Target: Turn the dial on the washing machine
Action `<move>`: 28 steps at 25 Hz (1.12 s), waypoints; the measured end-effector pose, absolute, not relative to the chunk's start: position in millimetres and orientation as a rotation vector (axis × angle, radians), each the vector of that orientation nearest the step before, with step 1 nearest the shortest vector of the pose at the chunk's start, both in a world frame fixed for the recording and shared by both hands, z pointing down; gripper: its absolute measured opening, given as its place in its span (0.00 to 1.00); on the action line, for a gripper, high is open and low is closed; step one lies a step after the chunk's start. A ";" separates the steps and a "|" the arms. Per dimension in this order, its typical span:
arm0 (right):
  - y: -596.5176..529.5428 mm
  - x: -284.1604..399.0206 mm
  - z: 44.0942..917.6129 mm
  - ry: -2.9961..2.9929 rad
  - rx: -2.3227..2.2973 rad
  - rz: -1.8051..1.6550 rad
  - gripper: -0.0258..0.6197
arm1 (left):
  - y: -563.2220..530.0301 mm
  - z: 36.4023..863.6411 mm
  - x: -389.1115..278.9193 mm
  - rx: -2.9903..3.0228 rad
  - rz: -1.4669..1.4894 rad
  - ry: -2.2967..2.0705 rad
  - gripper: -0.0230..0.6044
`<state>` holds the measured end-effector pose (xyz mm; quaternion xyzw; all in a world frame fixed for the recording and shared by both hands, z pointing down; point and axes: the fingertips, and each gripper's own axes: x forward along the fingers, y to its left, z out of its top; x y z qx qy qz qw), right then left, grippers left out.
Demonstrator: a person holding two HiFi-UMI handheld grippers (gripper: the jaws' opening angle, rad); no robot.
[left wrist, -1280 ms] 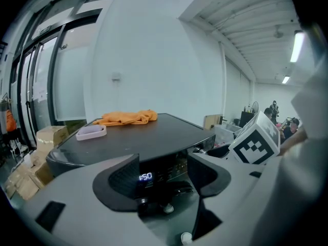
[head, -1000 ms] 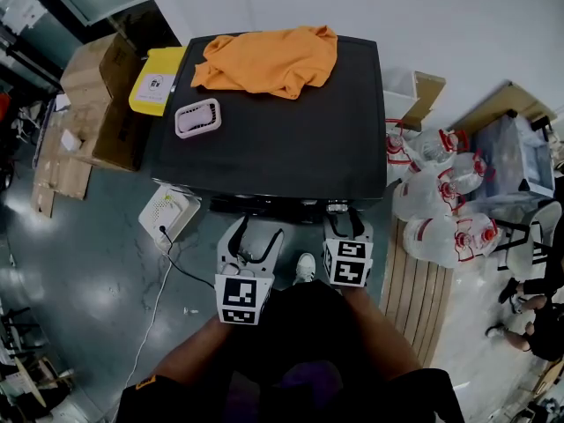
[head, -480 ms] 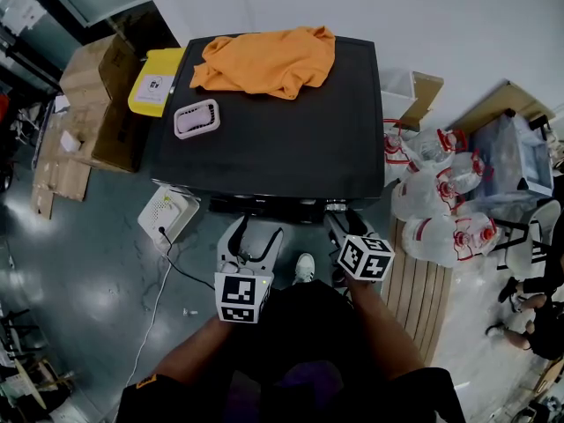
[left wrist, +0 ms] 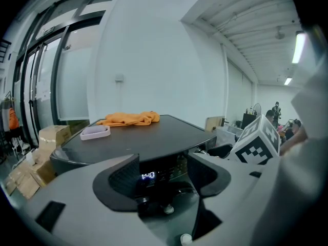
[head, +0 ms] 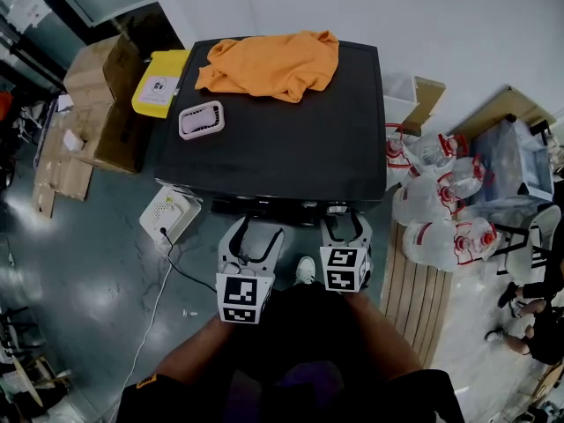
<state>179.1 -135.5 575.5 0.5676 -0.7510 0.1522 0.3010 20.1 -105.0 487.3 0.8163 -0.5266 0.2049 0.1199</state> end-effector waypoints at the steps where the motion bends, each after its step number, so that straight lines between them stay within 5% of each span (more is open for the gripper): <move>1: -136.7 178.7 576.1 -1.977 1.503 0.395 0.50 | -104.4 487.3 19.4 2.385 0.600 -1.540 0.51; 11: -140.0 183.5 579.9 -1.974 1.550 0.512 0.45 | -104.0 485.0 14.0 2.378 0.593 -1.547 0.51; 20: -140.4 193.4 585.8 -2.230 1.578 1.046 0.45 | -104.5 483.2 13.0 2.385 0.564 -1.541 0.51; 28: -137.8 188.8 585.6 -2.139 1.540 0.782 0.48 | -107.6 482.2 16.3 2.388 0.571 -1.556 0.51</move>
